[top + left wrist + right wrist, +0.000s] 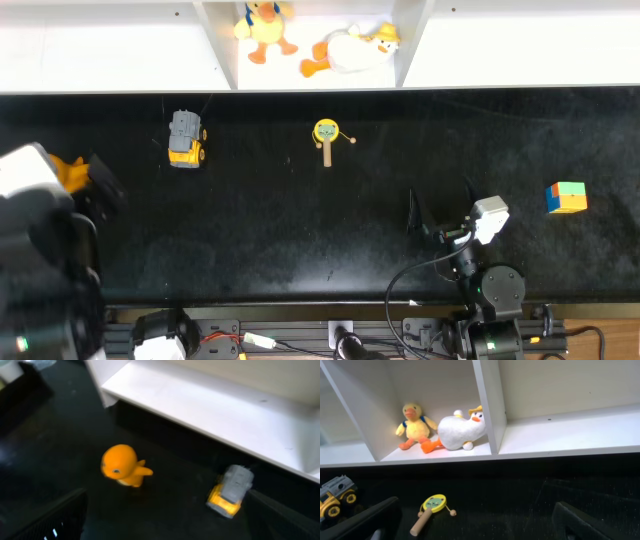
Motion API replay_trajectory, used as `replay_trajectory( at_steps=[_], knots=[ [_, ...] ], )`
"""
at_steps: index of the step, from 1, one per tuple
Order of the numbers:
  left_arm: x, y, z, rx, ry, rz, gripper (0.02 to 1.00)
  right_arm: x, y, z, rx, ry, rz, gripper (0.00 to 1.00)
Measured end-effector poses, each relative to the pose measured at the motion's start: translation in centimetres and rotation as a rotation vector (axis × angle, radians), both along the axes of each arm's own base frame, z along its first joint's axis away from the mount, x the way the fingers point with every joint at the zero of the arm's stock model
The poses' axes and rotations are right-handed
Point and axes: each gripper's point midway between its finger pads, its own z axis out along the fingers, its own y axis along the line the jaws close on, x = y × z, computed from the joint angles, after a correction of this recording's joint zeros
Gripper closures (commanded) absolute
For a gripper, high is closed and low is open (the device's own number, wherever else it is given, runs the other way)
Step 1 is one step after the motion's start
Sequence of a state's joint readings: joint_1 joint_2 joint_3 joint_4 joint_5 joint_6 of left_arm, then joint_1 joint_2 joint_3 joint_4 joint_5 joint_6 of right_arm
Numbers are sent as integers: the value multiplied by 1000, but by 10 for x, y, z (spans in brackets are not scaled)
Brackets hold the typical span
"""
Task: Store Toys
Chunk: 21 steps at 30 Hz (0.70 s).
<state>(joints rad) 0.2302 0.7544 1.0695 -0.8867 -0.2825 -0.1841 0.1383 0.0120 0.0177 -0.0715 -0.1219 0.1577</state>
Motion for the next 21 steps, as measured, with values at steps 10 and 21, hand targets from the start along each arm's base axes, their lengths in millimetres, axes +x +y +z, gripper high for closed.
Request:
replay_trajectory(
  at_steps=[10,21],
  knots=[
    [11,71,-37,-131,95,82,23,0,0,0,0,0,0,5],
    [13,108,-72,-126,215,-19,23,0,0,0,0,0,0,5]
  ],
)
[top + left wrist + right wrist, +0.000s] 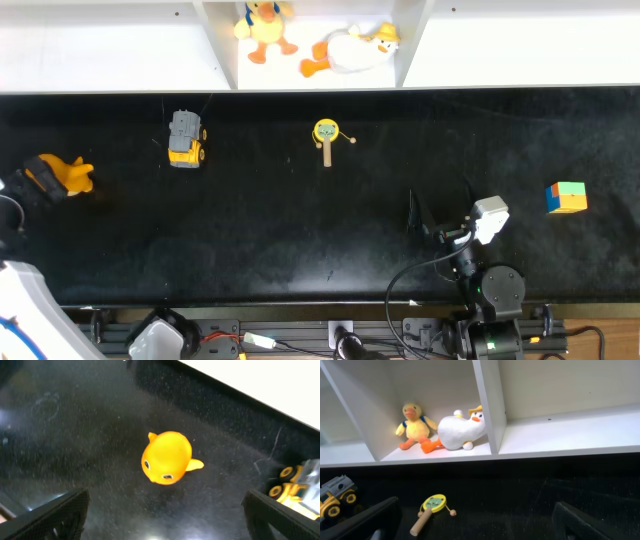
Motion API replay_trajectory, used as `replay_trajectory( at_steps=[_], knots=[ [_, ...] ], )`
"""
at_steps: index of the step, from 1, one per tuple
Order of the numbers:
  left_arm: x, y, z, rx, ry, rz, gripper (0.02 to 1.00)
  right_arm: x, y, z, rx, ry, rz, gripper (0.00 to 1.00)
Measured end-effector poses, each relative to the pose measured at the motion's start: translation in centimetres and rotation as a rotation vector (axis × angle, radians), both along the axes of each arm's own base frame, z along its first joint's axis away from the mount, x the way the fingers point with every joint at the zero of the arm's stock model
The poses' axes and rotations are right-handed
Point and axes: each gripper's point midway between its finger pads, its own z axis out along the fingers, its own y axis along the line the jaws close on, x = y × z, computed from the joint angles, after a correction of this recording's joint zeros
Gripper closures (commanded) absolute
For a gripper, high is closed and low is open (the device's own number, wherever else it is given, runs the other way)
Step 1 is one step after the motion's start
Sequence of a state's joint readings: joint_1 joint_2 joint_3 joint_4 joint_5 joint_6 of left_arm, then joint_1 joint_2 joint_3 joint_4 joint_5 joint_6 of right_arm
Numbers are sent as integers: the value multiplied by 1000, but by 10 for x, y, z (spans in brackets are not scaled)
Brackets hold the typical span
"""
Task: Store Toys
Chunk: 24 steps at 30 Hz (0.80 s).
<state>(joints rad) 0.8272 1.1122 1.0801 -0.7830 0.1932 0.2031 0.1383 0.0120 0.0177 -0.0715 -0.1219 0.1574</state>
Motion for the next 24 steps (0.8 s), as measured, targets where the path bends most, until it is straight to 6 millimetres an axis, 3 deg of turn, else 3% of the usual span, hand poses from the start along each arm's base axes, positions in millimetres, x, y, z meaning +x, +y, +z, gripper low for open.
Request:
replay_trajectory(
  at_steps=[7,18,24],
  knots=[
    [5,15,-28,-30,45,-126,23,0,0,0,0,0,0,5],
    [19,17,-45,-14,29,-342,20,0,0,0,0,0,0,5],
    [31,30,-57,18,26,-384,20,0,0,0,0,0,0,5]
  ],
)
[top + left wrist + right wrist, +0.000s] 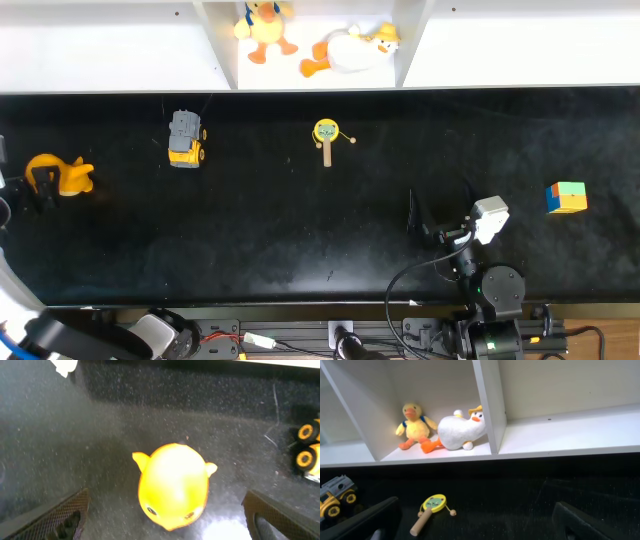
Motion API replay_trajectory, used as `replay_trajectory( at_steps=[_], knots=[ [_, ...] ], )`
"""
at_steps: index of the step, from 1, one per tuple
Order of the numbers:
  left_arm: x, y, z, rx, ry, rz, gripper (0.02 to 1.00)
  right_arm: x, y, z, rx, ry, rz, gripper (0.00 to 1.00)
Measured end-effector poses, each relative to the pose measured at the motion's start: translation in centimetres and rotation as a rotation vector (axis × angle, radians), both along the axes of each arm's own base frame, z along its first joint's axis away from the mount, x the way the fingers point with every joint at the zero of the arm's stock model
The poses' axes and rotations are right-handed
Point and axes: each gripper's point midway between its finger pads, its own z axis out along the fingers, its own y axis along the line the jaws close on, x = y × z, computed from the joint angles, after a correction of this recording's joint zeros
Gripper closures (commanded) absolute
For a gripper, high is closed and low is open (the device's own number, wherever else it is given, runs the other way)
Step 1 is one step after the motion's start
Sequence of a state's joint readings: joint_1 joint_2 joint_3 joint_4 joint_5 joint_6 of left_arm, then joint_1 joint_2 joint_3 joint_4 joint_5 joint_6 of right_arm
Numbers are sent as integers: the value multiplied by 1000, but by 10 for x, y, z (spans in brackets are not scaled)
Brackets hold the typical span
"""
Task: Store Toys
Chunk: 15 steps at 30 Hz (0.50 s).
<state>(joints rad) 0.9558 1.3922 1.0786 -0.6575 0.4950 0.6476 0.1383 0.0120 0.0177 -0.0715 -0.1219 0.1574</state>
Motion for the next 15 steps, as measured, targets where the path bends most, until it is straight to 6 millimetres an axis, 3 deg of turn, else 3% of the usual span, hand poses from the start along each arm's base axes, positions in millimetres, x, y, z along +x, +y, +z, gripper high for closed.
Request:
replay_trajectory(
  at_steps=[15],
  knots=[
    [5,-1,-29,-48,23,-44,62,0,0,0,0,0,0,5]
  ],
)
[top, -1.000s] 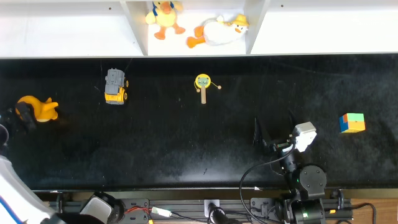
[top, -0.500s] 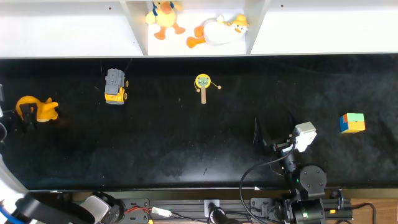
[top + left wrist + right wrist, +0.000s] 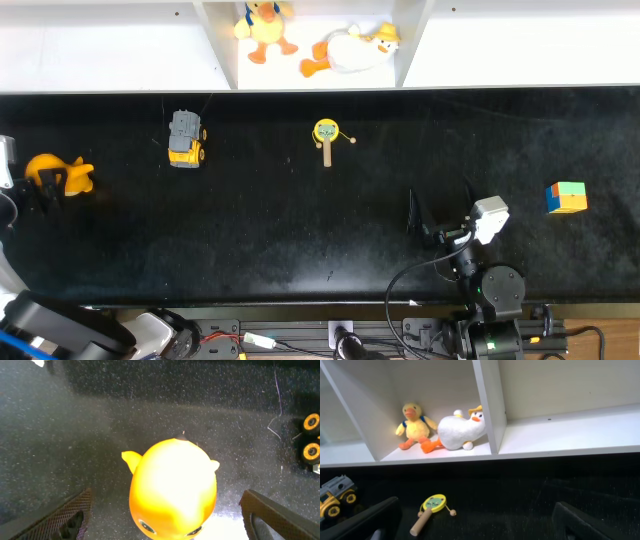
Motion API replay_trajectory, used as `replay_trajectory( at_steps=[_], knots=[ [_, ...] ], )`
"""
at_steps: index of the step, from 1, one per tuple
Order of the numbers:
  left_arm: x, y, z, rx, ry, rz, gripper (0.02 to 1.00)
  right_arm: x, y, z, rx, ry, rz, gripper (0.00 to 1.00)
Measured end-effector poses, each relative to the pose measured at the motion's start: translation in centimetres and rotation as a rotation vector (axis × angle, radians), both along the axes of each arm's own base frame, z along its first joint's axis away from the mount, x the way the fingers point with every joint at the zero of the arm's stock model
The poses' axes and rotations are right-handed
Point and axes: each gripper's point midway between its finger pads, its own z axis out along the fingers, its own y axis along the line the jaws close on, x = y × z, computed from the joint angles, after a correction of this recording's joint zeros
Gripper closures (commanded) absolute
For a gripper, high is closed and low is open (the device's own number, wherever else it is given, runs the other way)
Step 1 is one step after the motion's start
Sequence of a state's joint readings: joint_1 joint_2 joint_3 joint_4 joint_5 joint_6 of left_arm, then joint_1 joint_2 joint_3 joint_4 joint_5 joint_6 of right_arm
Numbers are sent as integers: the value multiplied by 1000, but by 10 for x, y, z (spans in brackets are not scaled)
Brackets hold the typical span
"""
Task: Store Toys
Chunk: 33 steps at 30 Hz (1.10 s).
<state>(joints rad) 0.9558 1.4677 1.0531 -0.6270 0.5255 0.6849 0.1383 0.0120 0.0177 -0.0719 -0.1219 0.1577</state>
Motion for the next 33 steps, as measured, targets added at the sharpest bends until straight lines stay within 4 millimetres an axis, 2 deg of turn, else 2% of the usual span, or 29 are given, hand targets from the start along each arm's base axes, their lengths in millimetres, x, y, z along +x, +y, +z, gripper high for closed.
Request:
replay_trajectory(
  at_steps=[11,19,30,33],
  knots=[
    [-3,-2,-19,-27,29,-1,137,0,0,0,0,0,0,7],
    [-5,-1,-29,-15,36,6,316,0,0,0,0,0,0,5],
    [0,4,-25,9,10,10,617,0,0,0,0,0,0,5],
    [4,7,-21,17,-11,15,656,0,0,0,0,0,0,5]
  ],
)
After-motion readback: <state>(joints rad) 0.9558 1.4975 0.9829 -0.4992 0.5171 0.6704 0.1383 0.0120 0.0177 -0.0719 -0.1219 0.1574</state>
